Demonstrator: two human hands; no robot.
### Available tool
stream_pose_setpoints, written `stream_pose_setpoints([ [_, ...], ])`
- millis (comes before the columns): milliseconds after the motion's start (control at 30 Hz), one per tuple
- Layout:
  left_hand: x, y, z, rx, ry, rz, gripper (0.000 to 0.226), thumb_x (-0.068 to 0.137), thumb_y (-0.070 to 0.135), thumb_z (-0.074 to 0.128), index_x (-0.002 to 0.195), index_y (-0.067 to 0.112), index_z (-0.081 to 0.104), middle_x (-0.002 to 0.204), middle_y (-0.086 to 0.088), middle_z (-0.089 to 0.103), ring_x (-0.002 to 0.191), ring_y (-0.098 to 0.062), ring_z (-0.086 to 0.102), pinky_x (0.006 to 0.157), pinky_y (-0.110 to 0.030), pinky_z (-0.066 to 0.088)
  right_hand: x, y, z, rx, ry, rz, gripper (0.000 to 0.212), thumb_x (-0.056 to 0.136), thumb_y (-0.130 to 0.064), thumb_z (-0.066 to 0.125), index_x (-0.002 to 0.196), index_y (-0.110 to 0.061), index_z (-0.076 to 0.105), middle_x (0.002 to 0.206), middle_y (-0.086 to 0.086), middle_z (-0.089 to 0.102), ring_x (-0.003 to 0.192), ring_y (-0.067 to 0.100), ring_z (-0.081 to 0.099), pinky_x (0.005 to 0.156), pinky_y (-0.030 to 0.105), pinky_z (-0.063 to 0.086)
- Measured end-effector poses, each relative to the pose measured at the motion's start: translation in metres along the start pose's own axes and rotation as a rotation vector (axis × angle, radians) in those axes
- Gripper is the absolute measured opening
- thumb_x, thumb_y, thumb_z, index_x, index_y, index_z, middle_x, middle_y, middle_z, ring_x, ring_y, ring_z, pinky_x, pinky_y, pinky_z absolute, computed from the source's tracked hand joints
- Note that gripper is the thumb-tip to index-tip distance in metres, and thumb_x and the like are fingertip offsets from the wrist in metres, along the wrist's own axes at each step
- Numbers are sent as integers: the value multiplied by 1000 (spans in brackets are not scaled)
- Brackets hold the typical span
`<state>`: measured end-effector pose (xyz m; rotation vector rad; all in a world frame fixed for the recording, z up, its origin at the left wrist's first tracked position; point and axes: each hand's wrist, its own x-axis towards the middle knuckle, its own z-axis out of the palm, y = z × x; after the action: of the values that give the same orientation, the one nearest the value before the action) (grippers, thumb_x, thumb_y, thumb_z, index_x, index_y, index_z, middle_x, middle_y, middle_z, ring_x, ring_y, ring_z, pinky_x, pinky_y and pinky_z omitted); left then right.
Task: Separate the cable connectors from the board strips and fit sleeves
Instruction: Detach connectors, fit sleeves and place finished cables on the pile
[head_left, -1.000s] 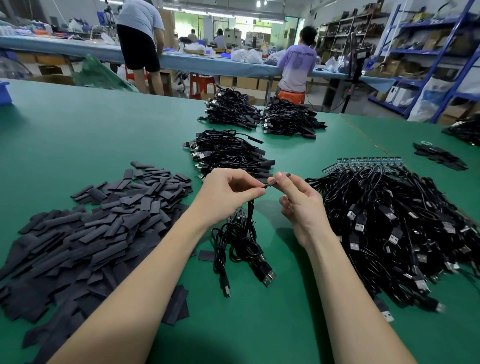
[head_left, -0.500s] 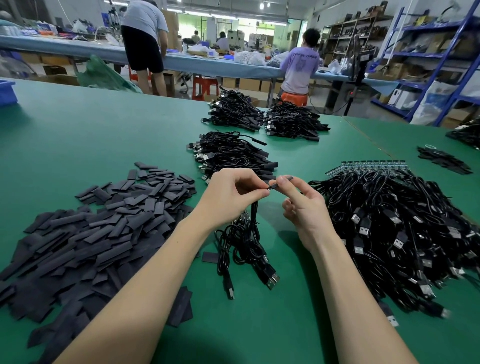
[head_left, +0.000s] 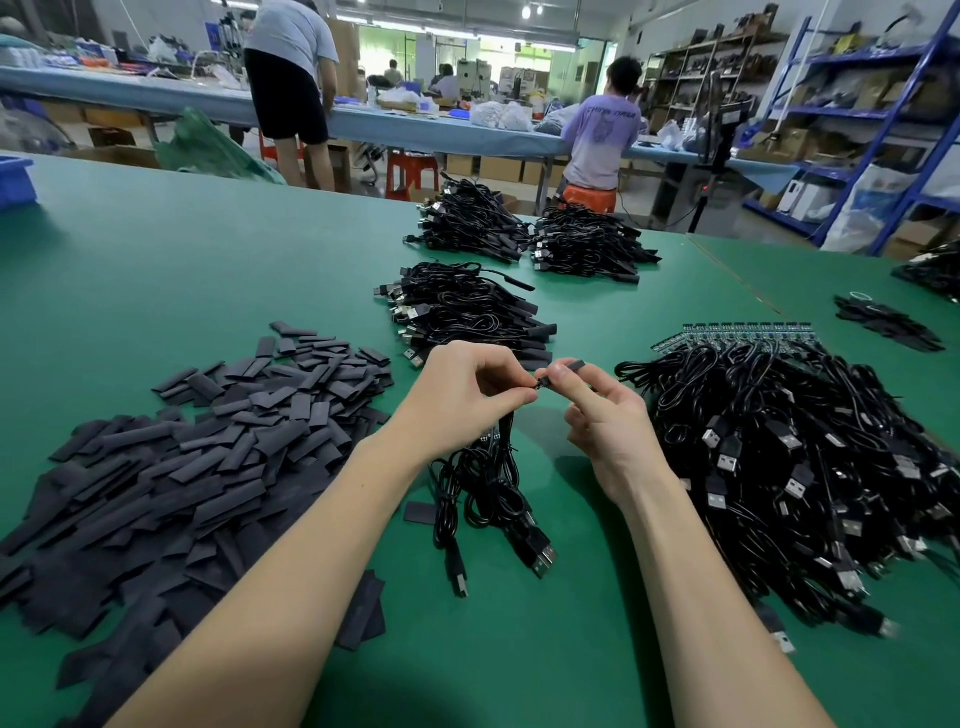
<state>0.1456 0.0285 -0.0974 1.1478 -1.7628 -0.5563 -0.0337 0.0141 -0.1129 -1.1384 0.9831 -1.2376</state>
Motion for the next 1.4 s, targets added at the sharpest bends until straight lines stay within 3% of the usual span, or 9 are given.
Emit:
stream_pose_setpoints([
  [233,1,0,0,-170,34,-78,15,82,21,83,88,23,70,78,8,76,79,-13,73,73,-23,54,1,-1,4,8,-39,-38,21,68,-45,85,84,-33,78,92,1,67,58,10,27,48,17,24],
  [367,2,-3,7,-224,26,-138,17,82,22,83,87,18,67,71,11,73,74,-7,68,72,-22,52,2,1,9,35,74,-116,23,85,-30,82,105,-30,72,78,-4,76,51,8,32,46,15,31],
  [533,2,-4,11,-343,26,-229,13,84,18,82,91,17,71,77,2,77,77,-5,70,77,-22,53,4,7,13,-8,129,-260,27,90,-24,78,115,-23,70,53,-14,63,46,-4,51,50,5,37],
  [733,1,-1,14,-460,75,-249,11,82,12,83,88,16,75,82,-7,78,79,-9,73,77,-15,53,4,6,15,79,169,-219,26,87,-28,81,112,-28,74,84,2,79,45,-2,45,49,8,37],
  [833,2,1,17,-456,108,-244,10,81,11,83,86,16,75,81,-4,79,82,-10,75,78,-16,54,3,7,18,112,178,-188,23,84,-30,83,106,-36,77,67,-1,64,46,6,28,45,17,28],
  [967,2,1,18,-441,122,-241,9,82,10,83,85,13,74,80,-7,78,83,-6,75,78,-15,54,1,9,21,101,199,-198,25,86,-26,82,109,-33,76,47,-16,48,43,0,42,48,8,35],
  [1167,1,4,18,-370,119,-250,11,83,16,82,89,13,74,80,-3,78,83,-7,74,83,-23,55,2,7,23,115,225,-201,30,84,-24,83,112,-31,76,57,-14,64,46,-3,51,53,7,41],
  [1300,2,4,16,-158,-117,-342,29,79,39,84,101,30,67,108,11,72,94,-7,72,86,-26,55,4,1,19,207,282,-236,28,88,-20,80,114,-27,72,83,-2,79,46,-1,45,51,11,40],
  [1400,-1,5,18,-139,-193,-364,25,82,28,84,102,26,70,106,3,73,94,-14,74,98,-36,54,6,-2,15,214,346,-220,31,90,-23,79,119,-26,70,90,2,80,45,7,33,47,15,34],
])
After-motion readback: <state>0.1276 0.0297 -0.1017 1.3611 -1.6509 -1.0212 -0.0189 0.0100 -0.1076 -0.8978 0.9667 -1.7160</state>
